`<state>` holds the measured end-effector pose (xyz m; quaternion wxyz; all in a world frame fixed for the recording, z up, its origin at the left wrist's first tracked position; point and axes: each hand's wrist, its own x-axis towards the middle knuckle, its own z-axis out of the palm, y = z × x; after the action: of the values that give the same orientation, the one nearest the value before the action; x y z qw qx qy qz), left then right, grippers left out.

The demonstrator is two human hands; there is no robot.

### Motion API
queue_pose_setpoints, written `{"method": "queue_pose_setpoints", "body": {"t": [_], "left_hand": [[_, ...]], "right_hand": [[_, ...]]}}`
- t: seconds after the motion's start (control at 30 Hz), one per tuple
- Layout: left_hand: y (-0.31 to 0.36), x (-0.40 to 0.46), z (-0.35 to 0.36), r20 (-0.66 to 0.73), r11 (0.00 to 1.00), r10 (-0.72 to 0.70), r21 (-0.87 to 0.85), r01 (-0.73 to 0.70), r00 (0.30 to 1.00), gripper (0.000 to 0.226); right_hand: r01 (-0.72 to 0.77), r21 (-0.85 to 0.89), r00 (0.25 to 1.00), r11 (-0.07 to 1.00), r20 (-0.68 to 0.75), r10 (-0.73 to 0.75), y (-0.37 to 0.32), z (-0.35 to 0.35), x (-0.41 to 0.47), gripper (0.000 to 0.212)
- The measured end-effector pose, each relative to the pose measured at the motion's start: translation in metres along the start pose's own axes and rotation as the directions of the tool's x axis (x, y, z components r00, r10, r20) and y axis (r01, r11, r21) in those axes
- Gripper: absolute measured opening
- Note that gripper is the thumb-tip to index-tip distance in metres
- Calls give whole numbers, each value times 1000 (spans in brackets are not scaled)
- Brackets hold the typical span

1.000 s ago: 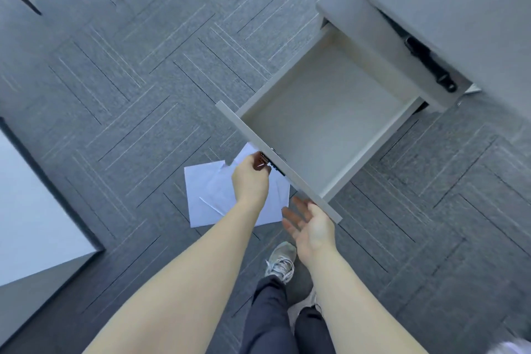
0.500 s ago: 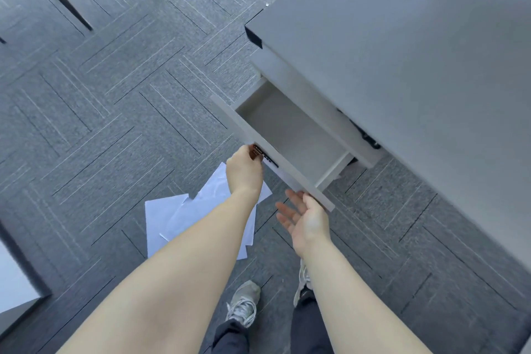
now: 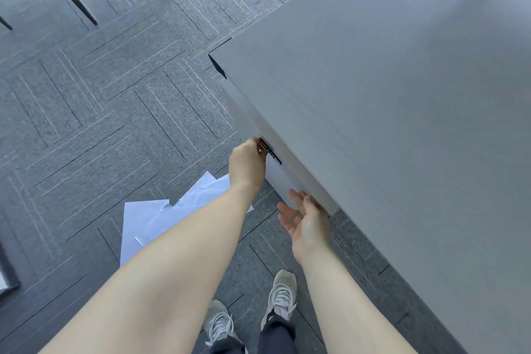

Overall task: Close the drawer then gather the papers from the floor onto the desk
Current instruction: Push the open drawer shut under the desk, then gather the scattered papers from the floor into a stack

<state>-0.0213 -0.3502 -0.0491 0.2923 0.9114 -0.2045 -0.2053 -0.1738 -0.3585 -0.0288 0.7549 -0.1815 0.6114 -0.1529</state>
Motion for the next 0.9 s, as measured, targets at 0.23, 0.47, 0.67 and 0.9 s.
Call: {"method": "queue_pose_setpoints", "body": {"t": [0.23,0.47,0.67,0.9], "left_hand": [[-10,-1,5,96,936,136,315,-159,986,18],[-27,14,-2,221,993,95,50,-109,971,15],[-91,-1,-1,333,982,-44,-159,103,942,46],[-373,-73,31,246,846,-515,-8,533,821,30]], "right_hand": [[57,-119,998,991,11,-57,3,0,0,23],[124,-206,992,971,47,-117,14,4,5,24],[64,-436,995,898,99,-23,74,28,26,18],[-40,-823,973,567,97,209,237,47,132,24]]}}
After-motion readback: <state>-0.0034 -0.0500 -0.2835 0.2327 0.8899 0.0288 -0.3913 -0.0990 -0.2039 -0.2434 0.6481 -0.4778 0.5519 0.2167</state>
